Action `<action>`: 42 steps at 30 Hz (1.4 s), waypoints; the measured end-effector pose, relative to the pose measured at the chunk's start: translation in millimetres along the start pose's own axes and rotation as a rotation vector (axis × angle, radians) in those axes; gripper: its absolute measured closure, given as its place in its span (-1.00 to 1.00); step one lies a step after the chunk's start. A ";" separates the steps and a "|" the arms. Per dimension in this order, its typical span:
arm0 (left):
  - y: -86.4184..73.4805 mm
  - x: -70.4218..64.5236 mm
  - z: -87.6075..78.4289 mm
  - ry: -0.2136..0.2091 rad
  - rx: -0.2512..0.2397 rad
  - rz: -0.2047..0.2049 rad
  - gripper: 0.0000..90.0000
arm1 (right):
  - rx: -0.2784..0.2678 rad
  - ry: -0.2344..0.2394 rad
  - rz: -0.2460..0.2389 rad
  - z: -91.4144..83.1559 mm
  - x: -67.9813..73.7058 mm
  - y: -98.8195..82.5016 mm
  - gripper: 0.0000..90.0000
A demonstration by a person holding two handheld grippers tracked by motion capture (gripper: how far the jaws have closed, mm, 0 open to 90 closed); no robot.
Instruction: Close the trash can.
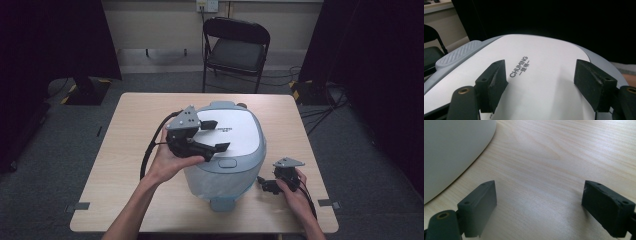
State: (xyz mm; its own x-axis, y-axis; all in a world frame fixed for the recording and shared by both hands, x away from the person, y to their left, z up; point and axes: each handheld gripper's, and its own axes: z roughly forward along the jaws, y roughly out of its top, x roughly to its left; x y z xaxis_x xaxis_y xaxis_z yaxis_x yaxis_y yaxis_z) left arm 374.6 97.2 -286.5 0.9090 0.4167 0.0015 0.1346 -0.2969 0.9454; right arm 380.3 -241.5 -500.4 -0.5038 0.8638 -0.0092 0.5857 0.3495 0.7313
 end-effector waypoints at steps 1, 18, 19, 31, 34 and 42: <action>-0.9 1.5 -2.4 0.011 -0.007 -0.009 -0.43 | 0.000 0.000 0.000 0.0 0.0 0.0 -0.74; -12.3 31.8 -37.9 0.113 -0.078 -0.127 -0.52 | 0.000 0.000 0.000 0.0 0.0 0.0 -0.74; -13.7 34.0 -41.1 0.119 -0.083 -0.134 -0.52 | 0.000 0.000 0.000 0.0 0.0 0.0 -0.74; -48.4 61.0 -78.0 0.224 -0.062 -0.200 -0.53 | 0.000 0.000 0.000 0.0 0.0 0.0 -0.74; -59.1 63.4 -83.1 0.245 -0.019 -0.194 -0.54 | 0.000 0.000 0.000 0.0 0.0 0.0 -0.74; -86.3 71.8 -93.3 0.292 0.030 -0.251 -0.59 | 0.000 0.000 0.000 0.0 0.0 0.0 -0.74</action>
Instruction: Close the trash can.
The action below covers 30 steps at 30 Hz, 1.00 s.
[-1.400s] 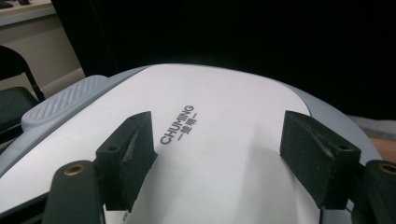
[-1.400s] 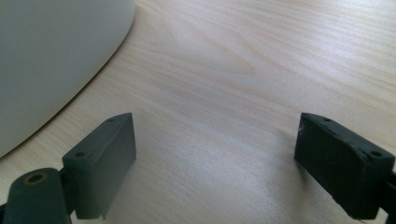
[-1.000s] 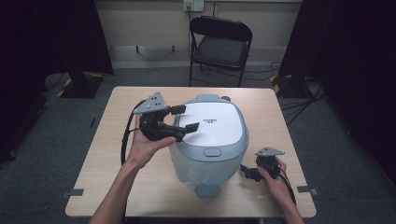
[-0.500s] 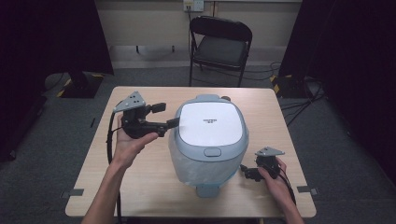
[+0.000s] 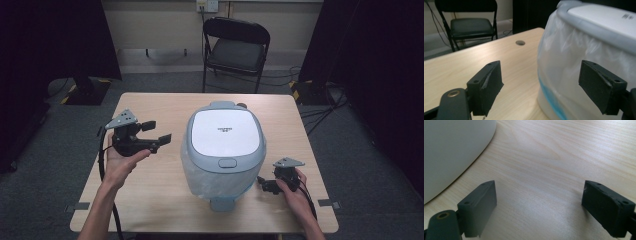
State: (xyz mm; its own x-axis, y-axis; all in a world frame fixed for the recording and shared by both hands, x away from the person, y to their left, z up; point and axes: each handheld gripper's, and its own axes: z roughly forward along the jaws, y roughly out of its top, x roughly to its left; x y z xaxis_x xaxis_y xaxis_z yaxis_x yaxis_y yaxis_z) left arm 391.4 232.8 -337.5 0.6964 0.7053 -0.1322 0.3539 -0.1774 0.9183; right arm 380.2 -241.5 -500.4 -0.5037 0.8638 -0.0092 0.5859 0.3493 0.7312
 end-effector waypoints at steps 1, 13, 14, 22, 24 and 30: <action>-3.0 1.8 -0.3 -0.003 -0.001 -0.013 -0.59 | 0.000 0.000 0.000 0.0 0.0 0.0 -0.74; -39.8 17.9 -7.2 0.068 0.082 -0.036 -0.59 | 0.000 0.000 0.000 0.0 0.0 0.0 -0.74; -41.8 17.6 -7.8 0.084 0.099 -0.018 -0.59 | 0.000 0.000 0.000 0.0 0.0 0.0 -0.74; -67.8 25.6 -11.3 0.109 0.145 -0.038 -0.63 | 0.000 0.000 0.000 0.0 0.0 0.0 -0.74; -75.4 27.6 -10.8 0.147 0.170 -0.032 -0.63 | 0.000 0.000 0.000 0.0 0.0 0.0 -0.74; -105.0 35.4 -9.6 0.175 0.242 -0.048 -0.62 | 0.000 0.000 0.000 0.0 0.0 0.0 -0.74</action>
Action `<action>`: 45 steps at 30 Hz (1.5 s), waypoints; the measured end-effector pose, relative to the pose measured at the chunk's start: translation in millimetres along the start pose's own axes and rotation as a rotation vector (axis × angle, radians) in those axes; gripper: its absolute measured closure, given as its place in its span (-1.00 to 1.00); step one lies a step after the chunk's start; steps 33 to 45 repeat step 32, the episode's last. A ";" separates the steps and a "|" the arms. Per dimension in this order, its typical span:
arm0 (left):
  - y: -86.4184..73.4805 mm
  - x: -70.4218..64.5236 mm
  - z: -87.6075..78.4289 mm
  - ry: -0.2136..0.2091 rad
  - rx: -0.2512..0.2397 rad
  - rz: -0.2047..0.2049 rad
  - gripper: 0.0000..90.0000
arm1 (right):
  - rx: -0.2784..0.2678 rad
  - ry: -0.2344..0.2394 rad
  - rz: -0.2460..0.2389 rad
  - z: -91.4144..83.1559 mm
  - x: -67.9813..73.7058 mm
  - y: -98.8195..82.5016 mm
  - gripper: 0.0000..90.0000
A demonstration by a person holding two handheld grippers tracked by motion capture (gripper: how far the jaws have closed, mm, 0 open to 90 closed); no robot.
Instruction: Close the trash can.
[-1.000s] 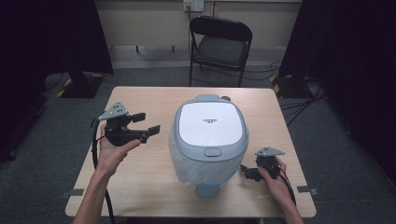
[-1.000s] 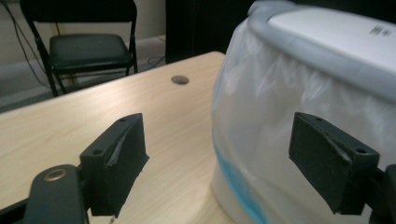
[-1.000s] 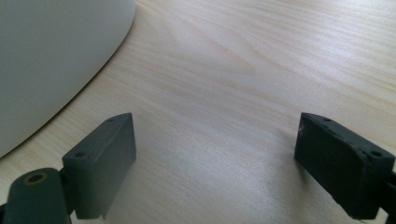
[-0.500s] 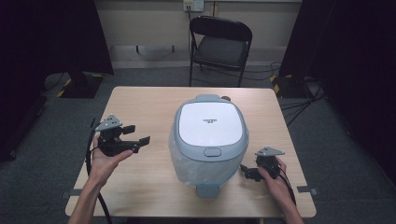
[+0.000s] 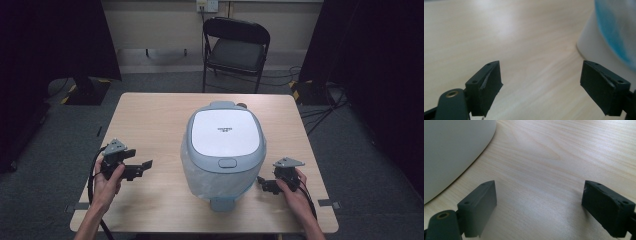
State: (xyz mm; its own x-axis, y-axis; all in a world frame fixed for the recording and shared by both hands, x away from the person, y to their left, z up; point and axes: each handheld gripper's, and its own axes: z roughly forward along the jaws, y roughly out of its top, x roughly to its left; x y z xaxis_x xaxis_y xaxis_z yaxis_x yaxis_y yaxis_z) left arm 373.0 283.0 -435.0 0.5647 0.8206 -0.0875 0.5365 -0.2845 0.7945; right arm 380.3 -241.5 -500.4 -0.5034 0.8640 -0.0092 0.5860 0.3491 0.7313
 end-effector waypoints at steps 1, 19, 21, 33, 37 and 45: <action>-4.4 0.9 2.2 0.000 0.012 -0.008 -0.62 | 0.000 0.000 0.000 0.0 0.0 0.0 -0.74; -57.2 23.4 25.7 0.147 0.129 -0.026 -0.65 | 0.000 0.000 0.000 0.0 0.0 0.0 -0.74; -59.5 22.3 25.7 0.155 0.112 -0.029 -0.67 | 0.000 0.000 0.000 0.0 0.0 0.0 -0.74; -61.6 19.2 28.8 0.178 0.091 -0.037 -0.76 | 0.000 0.000 0.000 0.0 0.0 -0.1 -0.74; -61.6 19.2 28.8 0.178 0.091 -0.037 -0.76 | 0.000 0.000 0.000 0.0 0.0 -0.1 -0.74; -61.6 19.2 28.8 0.178 0.091 -0.037 -0.76 | 0.000 0.000 0.000 0.0 0.0 -0.1 -0.74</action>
